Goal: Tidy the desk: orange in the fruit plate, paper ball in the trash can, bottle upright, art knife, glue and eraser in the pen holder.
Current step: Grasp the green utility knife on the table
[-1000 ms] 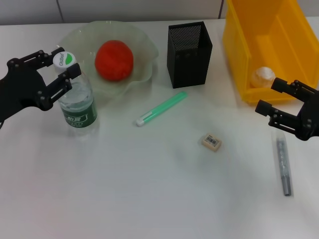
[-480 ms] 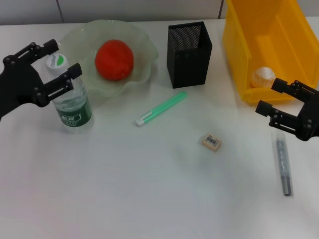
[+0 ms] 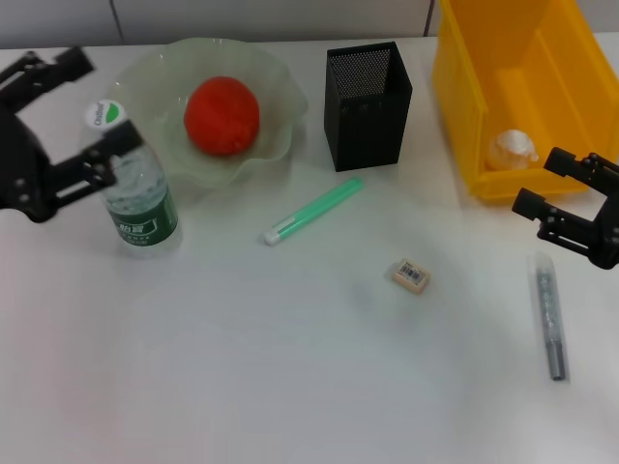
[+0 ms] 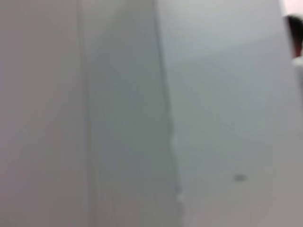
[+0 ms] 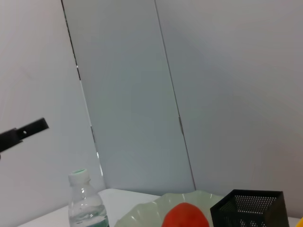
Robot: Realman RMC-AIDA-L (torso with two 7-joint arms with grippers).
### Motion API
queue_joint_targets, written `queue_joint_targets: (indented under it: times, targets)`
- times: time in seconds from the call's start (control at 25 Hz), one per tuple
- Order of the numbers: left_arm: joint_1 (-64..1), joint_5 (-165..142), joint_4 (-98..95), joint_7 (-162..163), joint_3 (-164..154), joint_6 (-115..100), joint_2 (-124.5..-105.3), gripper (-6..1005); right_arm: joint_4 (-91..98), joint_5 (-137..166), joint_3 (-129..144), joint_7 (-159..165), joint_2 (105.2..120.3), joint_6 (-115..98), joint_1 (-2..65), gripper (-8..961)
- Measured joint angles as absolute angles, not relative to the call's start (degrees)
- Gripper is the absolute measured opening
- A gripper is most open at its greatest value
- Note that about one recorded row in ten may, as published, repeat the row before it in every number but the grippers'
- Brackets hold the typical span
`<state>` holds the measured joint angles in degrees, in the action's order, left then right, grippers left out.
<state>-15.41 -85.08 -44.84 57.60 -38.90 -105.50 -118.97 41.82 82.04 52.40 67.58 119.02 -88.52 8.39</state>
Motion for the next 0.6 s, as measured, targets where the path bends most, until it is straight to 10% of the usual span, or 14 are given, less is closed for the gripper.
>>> queue_joint_targets:
  times: [0.6]
  targets:
    - [-15.45,-97.31,-78.43,95.38,-85.62,-63.75,-118.84,776,39.87,90.00,46.79,66.74,118.39,-88.29,8.07,784]
